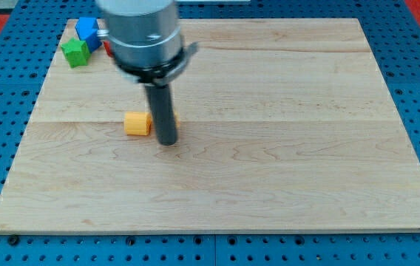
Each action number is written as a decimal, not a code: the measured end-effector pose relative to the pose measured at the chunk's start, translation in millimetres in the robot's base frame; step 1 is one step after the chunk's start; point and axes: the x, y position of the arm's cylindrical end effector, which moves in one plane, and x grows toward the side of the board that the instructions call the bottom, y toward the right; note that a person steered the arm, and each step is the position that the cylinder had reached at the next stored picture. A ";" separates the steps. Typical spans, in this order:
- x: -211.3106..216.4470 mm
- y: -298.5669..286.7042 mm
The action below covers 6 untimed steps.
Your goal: Nudge yellow heart left a bit
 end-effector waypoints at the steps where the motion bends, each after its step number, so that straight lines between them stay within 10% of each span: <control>1: -34.2 -4.9; 3: 2.0 -17.0; 6: -64.9 -62.3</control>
